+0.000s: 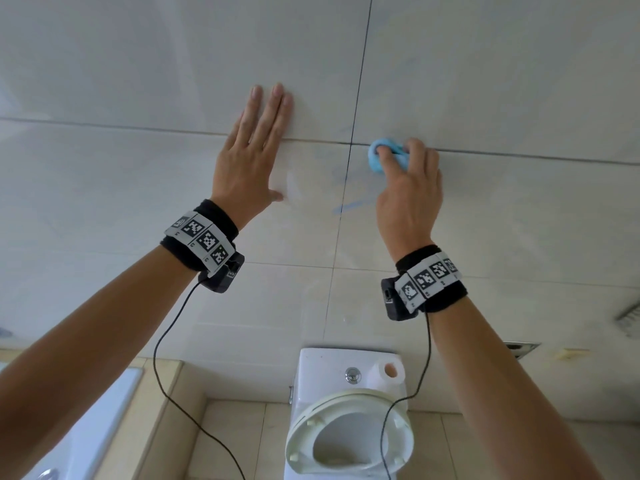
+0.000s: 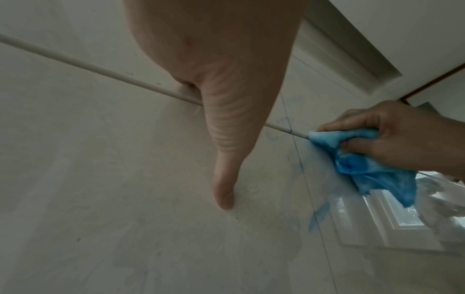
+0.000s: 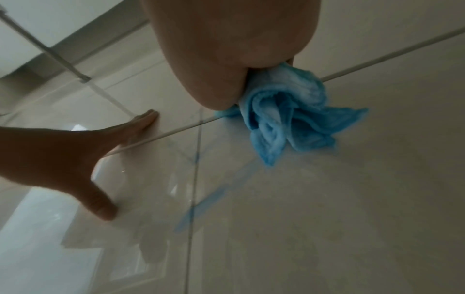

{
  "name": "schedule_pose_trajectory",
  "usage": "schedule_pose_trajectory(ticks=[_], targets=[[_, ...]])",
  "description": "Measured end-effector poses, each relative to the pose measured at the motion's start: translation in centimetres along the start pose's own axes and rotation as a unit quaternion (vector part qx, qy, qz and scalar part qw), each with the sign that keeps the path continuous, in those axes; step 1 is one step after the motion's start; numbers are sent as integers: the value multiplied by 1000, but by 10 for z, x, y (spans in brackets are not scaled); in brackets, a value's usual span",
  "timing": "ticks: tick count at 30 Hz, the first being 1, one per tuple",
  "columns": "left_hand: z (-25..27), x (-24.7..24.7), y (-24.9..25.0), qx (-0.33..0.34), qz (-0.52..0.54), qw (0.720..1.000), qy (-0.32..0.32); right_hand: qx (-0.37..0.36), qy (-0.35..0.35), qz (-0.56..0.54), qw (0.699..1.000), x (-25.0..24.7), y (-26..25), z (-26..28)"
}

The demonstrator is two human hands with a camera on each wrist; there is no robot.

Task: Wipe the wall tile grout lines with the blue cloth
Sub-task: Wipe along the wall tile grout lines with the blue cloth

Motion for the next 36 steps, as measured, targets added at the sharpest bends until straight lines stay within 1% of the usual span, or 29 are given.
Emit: schedule_pose_trajectory(ticks=[2, 5, 6, 9, 10, 12, 14, 16, 17, 19, 21, 23, 24, 25, 26, 28, 29, 30, 32, 33, 34, 36], targets=[[0, 0, 3, -6, -1, 1000, -2, 17, 3, -7, 1000, -4, 16, -2], [-2, -1, 8, -15, -4, 1000, -3, 26, 11, -70, 997, -11, 11, -7], [-2, -1, 9, -17, -7, 1000, -3, 6, 28, -102, 994, -17, 2, -11], [-1, -2, 8, -16, -7, 1000, -2, -107, 121, -168, 972, -33, -36, -35], [-1, -2, 8, -15, -7, 1000, -2, -129, 151, -178, 964, -34, -47, -47], [0, -1, 8, -13, -7, 1000, -1, -124, 177, -193, 957, -30, -63, -72], [-1, 2, 5, -13, -5, 1000, 0, -116, 176, -197, 958, -11, -70, -80], [0, 2, 5, -8, -6, 1000, 2, -153, 170, -174, 958, 11, -67, -60], [-1, 4, 4, -6, -5, 1000, 2, -181, 155, -165, 957, 26, -62, -43], [-1, 5, 3, -4, -3, 1000, 2, -239, 100, -140, 956, 53, -44, -1], [0, 5, 2, -1, -6, 1000, 2, -296, 48, -117, 947, 69, -25, 28], [0, 5, 3, 2, -5, 1000, 2, -358, 18, -88, 929, 69, -15, 30], [0, 4, 3, 2, -4, 1000, 4, -382, 16, -72, 921, 63, -15, 23], [0, 4, 4, 1, -3, 1000, 5, -390, 27, -68, 918, 55, -16, 11], [-1, 5, 4, -1, -2, 1000, 4, -374, 48, -81, 923, 44, -18, -5], [-1, 6, 5, -6, -3, 1000, 3, -296, 110, -138, 939, 23, -23, -41], [-1, 6, 5, -8, -6, 1000, 4, -259, 138, -170, 941, 16, -27, -55], [-1, 7, 5, -9, -7, 1000, 4, -234, 160, -190, 940, 12, -29, -64], [-2, 8, 5, -8, -3, 1000, 5, -219, 185, -199, 937, 16, -32, -62], [-2, 9, 5, -7, -3, 1000, 6, -222, 181, -195, 938, 23, -33, -54], [-2, 9, 6, -7, -4, 1000, 7, -233, 163, -186, 940, 32, -32, -41], [-2, 9, 6, -6, -2, 1000, 6, -277, 107, -157, 942, 55, -25, -5]])
Point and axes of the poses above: each hand's wrist, its own z-axis away from the middle knuckle, its own x-axis out of the palm, y = z × x, the point moved 4 cm from there along -z, towards the middle knuckle, and after that the axes turned 13 degrees about x, right-handed, at the moved point
